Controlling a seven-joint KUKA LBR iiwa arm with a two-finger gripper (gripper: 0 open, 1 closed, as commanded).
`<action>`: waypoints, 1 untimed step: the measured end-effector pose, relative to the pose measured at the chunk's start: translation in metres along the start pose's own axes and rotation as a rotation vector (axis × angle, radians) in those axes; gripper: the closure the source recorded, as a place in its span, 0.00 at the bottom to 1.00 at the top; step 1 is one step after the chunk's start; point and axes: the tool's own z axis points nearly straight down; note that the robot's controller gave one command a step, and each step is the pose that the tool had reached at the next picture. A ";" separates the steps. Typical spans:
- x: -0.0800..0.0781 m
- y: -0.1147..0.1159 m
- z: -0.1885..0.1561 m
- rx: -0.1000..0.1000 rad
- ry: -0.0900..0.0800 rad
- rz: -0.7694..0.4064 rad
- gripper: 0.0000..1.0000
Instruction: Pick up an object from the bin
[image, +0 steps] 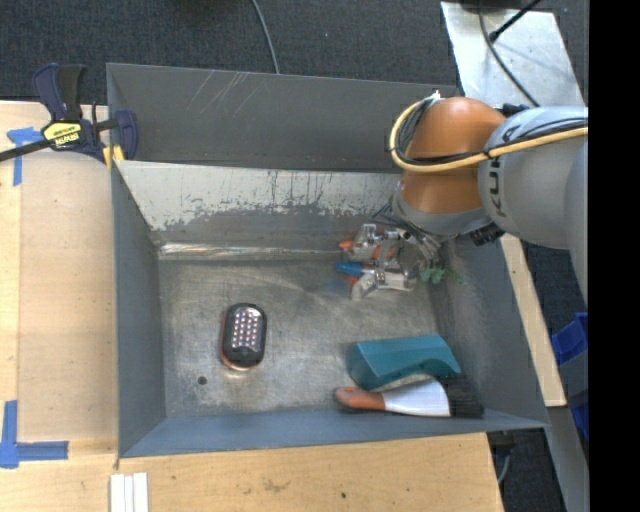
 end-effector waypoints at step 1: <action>0.004 0.001 -0.001 0.003 -0.013 0.010 1.00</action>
Offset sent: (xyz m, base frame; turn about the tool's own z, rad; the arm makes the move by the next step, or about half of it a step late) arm -0.0094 -0.0032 0.0489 0.0165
